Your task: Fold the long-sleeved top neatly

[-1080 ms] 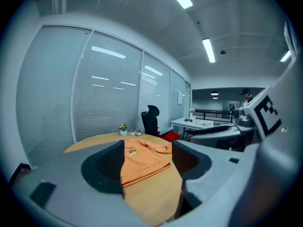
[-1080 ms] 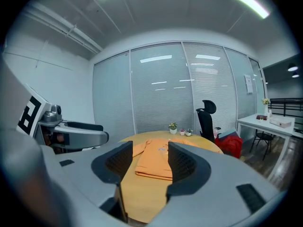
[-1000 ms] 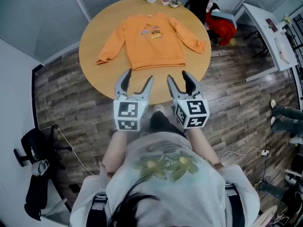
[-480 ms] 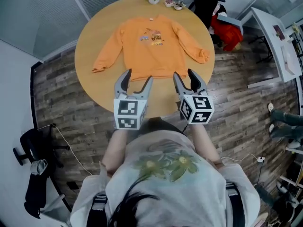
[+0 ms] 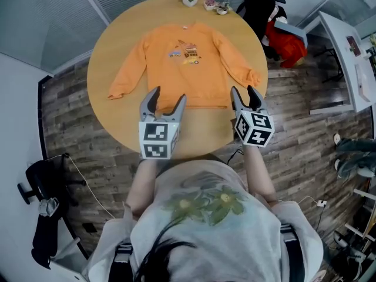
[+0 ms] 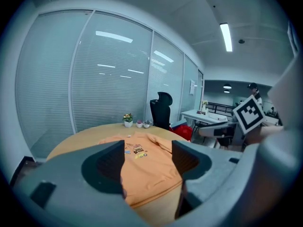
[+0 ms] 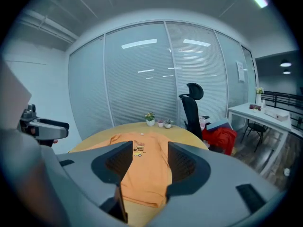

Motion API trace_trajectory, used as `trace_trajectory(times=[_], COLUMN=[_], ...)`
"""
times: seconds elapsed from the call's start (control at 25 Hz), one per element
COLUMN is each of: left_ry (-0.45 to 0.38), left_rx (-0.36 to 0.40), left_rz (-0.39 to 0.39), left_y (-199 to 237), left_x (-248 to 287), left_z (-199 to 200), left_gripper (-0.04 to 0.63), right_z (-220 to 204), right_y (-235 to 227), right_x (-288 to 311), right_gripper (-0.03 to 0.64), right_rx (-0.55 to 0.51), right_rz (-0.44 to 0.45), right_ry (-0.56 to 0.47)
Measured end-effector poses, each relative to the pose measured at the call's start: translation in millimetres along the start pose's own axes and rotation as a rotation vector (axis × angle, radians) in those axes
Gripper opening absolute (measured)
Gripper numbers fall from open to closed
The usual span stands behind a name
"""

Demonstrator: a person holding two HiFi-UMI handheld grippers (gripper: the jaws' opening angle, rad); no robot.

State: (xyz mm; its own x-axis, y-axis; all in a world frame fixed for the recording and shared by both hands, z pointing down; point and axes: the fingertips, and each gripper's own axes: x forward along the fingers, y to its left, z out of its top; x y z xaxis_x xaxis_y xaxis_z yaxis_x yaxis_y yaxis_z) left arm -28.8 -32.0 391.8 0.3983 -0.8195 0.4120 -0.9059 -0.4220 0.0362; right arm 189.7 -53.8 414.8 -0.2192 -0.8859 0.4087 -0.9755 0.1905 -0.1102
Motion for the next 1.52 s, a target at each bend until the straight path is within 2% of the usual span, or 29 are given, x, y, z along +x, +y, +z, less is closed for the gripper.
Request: trace_trajectory(times=[0.52, 0.8, 1.04, 1.32, 1.36, 1.44, 1.52], left_ry=[0.122, 0.142, 0.15, 0.164, 0.17, 0.179, 0.191], left_rx=[0.014, 0.024, 0.025, 0.058, 0.056, 0.055, 0.059], left_rz=[-0.051, -0.079, -0.099, -0.184, -0.197, -0.223, -0.253], left_y=[-14, -18, -28, -63, -68, -79, -92], left_x=[59, 75, 91, 120, 125, 135, 144], left_z=[-18, -21, -23, -26, -26, -29, -31], left_gripper=[0.295, 0.295, 0.295, 0.295, 0.295, 0.295, 0.295], right_z=[-63, -108, -140, -161, -162, -160, -158], right_y=[-136, -194, -213, -212, -211, -211, -210], right_x=[73, 110, 127, 140, 141, 141, 140], right_gripper=[0.227, 0.227, 0.227, 0.225, 0.211, 0.125, 0.079], right_rx=[0.112, 0.254, 0.355, 0.458, 0.466, 0.462, 0.454], right_rz=[-0.226, -0.309, -0.337, -0.306, -0.301, -0.306, -0.306], right_ry=[0.16, 0.241, 0.309, 0.353, 0.354, 0.345, 0.336])
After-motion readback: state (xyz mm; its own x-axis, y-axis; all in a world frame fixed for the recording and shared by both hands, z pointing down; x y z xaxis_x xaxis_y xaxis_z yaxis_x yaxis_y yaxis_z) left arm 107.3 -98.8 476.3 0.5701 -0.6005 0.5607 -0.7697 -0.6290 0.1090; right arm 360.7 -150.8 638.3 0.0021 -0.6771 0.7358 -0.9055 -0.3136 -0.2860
